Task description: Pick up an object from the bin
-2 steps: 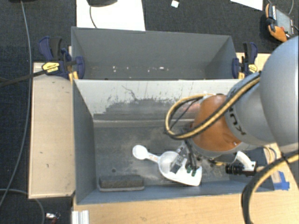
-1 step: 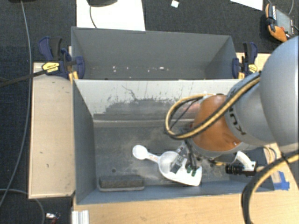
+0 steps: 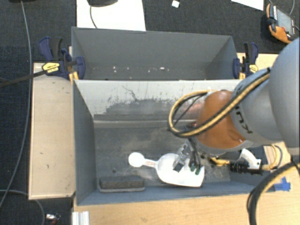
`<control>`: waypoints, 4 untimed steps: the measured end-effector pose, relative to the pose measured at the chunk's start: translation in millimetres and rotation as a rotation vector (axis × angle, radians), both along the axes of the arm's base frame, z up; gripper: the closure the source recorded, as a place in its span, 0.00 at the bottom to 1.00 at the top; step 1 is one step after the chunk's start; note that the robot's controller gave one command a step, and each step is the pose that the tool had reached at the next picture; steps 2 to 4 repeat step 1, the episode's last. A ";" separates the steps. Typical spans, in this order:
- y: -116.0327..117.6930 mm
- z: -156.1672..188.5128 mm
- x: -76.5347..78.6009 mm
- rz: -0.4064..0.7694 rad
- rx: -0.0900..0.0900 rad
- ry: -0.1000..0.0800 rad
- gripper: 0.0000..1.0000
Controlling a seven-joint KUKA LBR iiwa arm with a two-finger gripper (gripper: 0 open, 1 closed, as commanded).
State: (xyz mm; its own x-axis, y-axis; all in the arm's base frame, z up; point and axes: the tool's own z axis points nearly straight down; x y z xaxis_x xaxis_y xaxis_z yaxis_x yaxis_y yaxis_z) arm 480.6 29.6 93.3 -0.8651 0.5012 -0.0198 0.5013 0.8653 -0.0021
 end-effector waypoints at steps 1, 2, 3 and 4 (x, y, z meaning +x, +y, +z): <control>-0.4 34.3 -1.4 0.000 -0.001 0.006 1.00; -0.4 34.3 -1.4 0.000 -0.001 0.006 1.00; -0.4 34.3 -1.4 0.000 -0.001 0.006 1.00; -0.4 34.3 -1.4 0.000 -0.001 0.006 1.00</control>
Offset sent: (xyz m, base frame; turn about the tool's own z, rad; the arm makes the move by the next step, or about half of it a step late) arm -0.0014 -0.0003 0.0634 -0.0004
